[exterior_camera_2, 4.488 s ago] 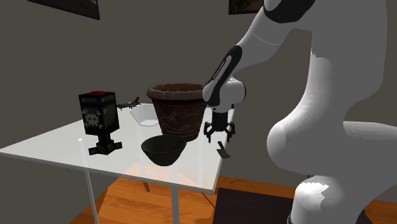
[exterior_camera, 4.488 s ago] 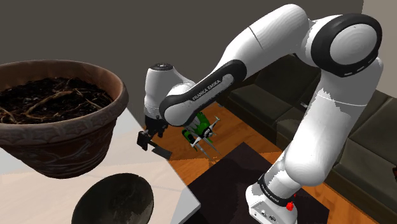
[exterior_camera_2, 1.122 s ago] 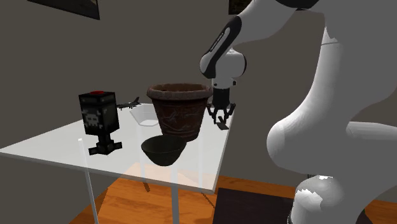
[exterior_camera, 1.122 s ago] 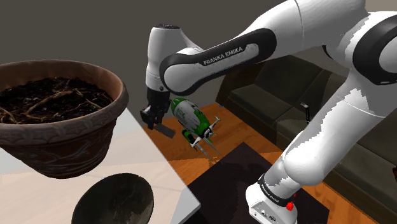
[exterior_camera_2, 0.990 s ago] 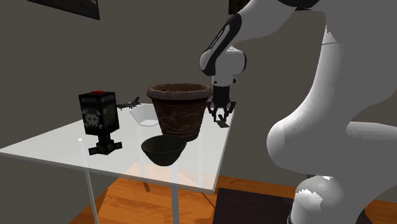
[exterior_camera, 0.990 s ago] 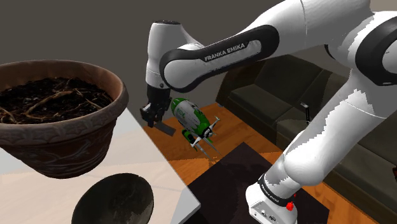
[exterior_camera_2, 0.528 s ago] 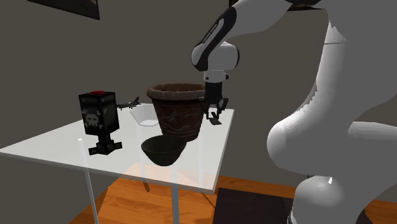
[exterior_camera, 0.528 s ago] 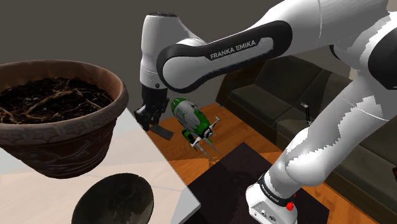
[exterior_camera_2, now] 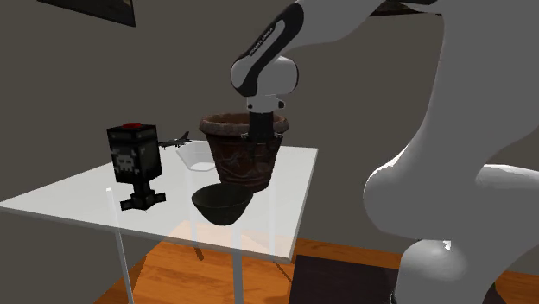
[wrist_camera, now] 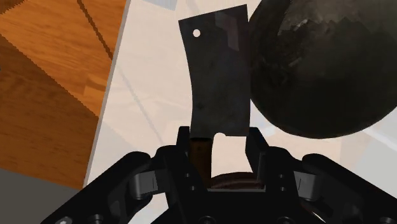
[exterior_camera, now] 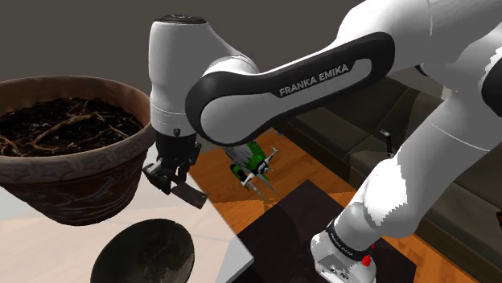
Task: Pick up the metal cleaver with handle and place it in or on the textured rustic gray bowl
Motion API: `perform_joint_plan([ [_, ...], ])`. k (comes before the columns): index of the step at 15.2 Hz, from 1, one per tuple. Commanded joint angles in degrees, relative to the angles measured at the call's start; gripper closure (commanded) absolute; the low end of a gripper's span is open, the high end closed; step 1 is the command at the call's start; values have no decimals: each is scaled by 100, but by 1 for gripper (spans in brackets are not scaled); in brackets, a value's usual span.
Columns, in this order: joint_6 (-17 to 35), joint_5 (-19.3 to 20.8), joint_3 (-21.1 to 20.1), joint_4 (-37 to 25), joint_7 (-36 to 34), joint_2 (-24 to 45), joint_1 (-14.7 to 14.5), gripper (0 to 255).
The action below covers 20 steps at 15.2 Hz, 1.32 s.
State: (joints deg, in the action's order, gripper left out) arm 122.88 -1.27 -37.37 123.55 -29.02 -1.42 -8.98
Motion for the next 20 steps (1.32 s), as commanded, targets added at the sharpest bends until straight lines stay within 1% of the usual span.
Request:
perform_joint_plan([
  [1,-60,95,-159,-164,-365,129,-143,255],
  [5,-145,339,-432,-477,-1070,434,-454,255],
  [8,-242,609,-618,-799,-1652,760,-731,255],
  [20,576,1122,-494,-371,-2003,1314,-873,255],
])
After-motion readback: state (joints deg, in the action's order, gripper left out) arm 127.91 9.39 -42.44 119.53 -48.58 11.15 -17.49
